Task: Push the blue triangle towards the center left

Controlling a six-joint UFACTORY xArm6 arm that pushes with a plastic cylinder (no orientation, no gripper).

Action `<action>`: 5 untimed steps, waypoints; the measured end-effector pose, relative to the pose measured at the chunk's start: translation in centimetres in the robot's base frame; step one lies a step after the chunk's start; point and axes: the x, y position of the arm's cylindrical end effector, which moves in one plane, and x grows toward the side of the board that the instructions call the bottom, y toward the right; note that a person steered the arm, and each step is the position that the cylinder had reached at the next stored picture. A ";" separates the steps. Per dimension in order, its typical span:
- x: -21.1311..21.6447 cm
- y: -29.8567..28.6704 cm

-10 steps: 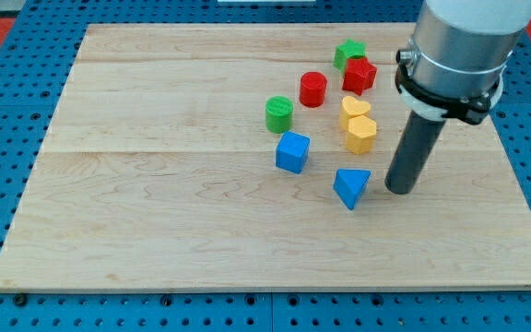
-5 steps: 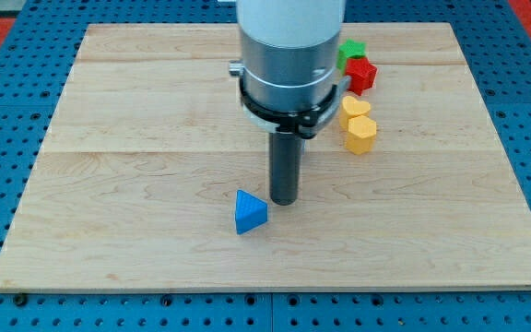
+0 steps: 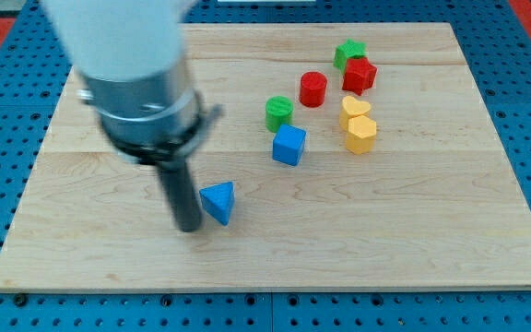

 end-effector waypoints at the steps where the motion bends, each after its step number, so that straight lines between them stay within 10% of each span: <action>1: -3.9 6.1; 5: -16.6 2.4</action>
